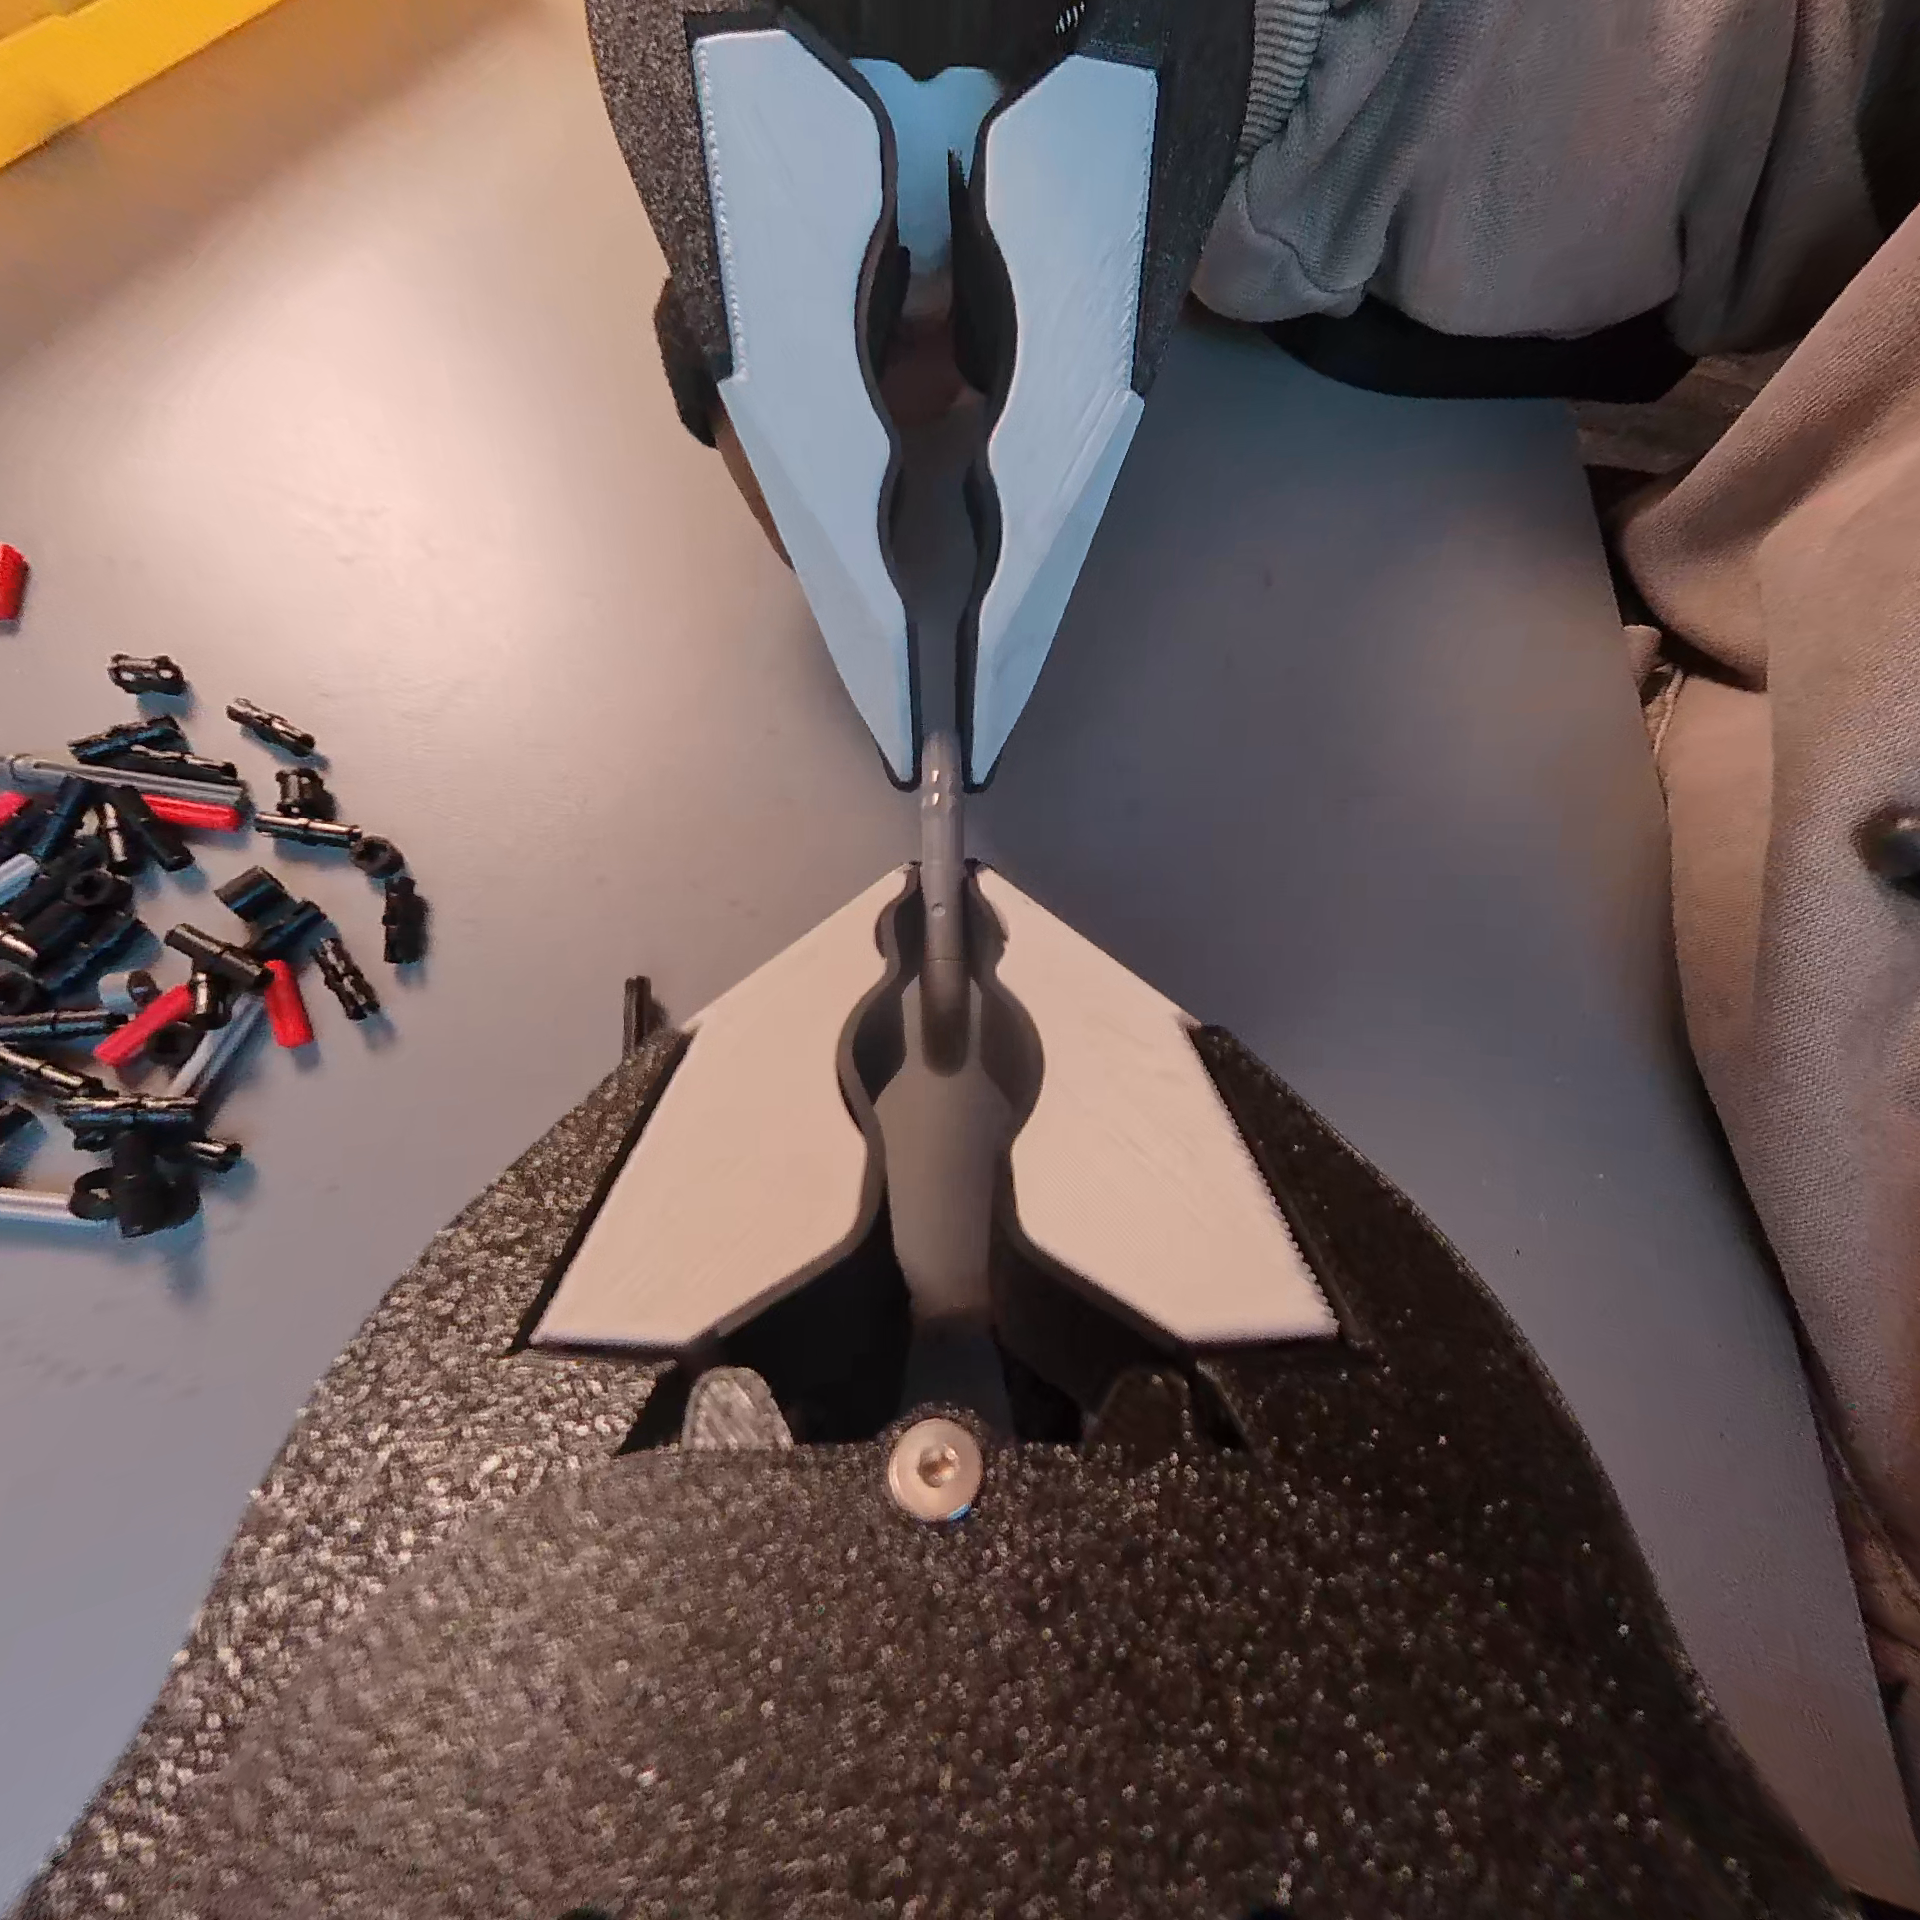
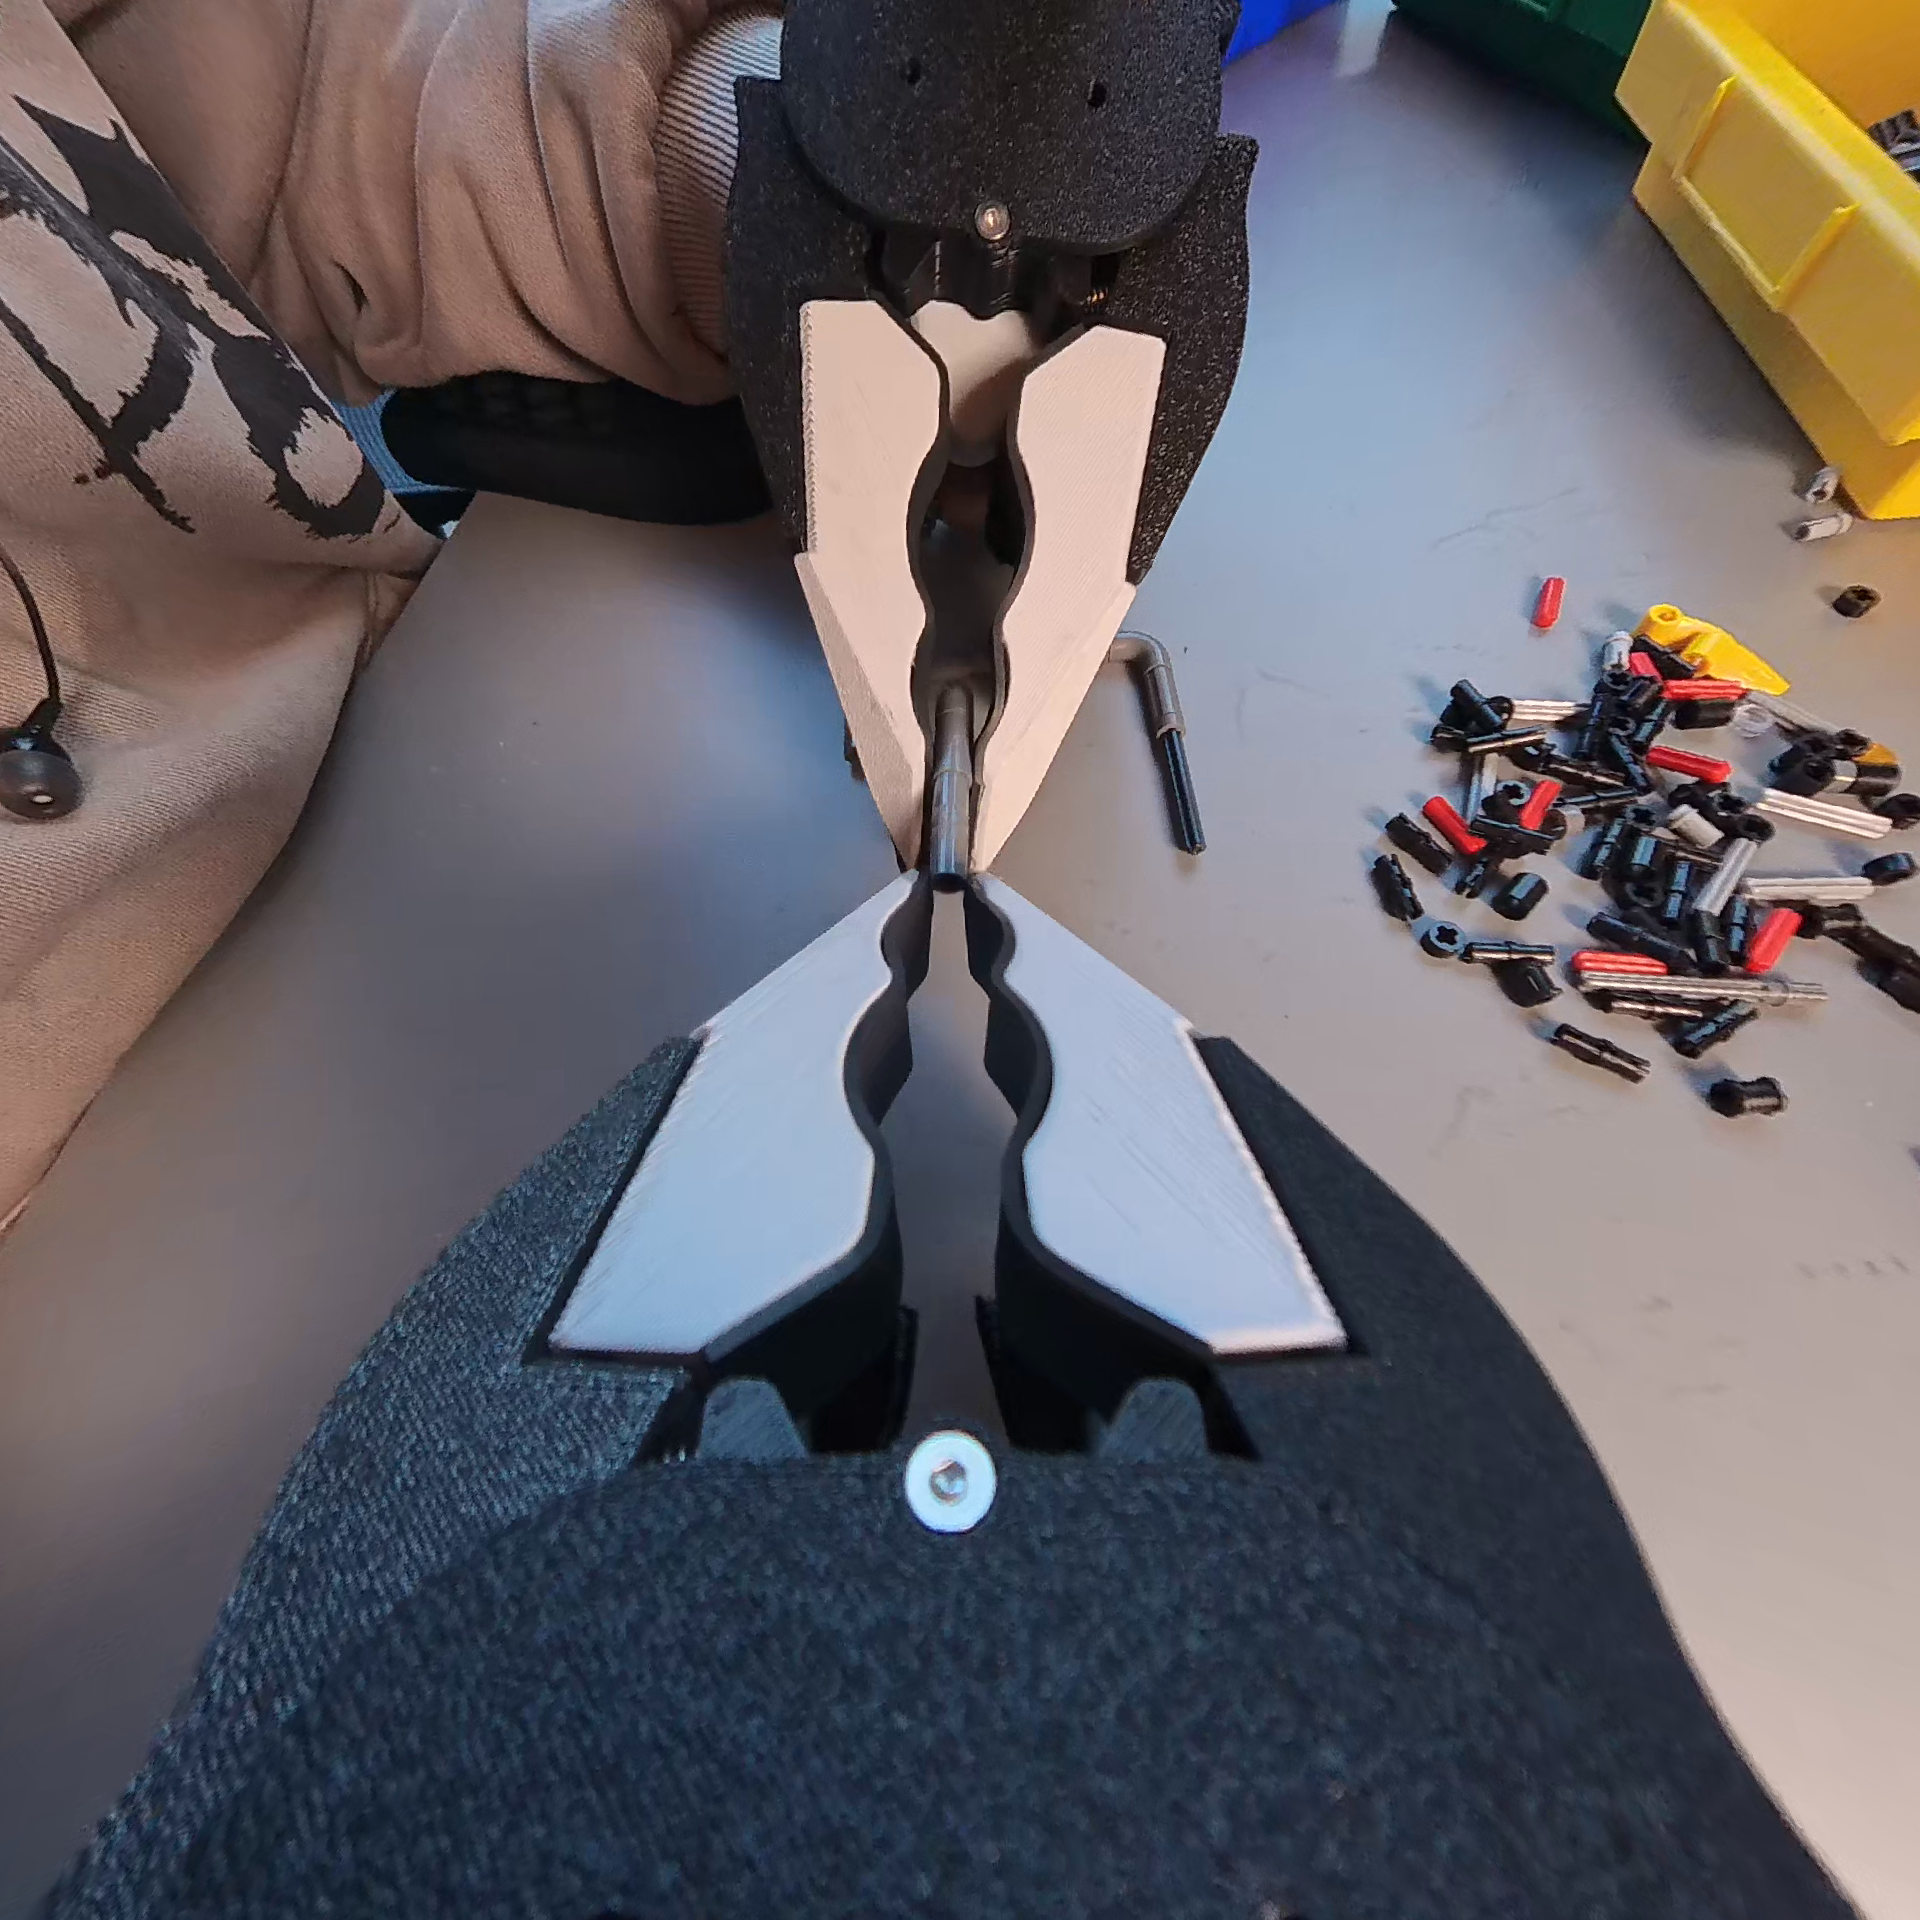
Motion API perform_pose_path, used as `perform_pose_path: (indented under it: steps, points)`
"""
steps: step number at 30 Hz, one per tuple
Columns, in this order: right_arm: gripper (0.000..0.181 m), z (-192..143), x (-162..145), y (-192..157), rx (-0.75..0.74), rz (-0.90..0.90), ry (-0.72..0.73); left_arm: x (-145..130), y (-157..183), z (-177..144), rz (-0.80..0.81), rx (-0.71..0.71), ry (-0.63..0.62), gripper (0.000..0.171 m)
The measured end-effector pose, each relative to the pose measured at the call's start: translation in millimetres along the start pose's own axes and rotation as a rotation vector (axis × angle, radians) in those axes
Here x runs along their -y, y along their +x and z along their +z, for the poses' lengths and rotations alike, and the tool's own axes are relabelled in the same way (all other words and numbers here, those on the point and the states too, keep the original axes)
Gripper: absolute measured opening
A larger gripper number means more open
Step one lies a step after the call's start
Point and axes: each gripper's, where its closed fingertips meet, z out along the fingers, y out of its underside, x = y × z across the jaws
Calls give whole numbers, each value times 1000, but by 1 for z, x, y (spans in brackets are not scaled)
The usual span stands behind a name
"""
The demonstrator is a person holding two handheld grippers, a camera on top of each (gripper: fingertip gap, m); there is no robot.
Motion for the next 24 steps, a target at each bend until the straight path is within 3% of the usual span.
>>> perform_pose_path:
  steps: [9, 12, 24]
  points:
    - [12, 1, 5, 3, -27, -13, 30, -2, -2, -1, 8, 12, -2, 6]
    - [5, 6, 8, 1, -28, -24, 33, -2, 0, 1, 15, 9, -4, 6]
    - [5, 5, 3, 1, -33, -38, -1, 0, -1, -4, 16, 6, 16, 6]
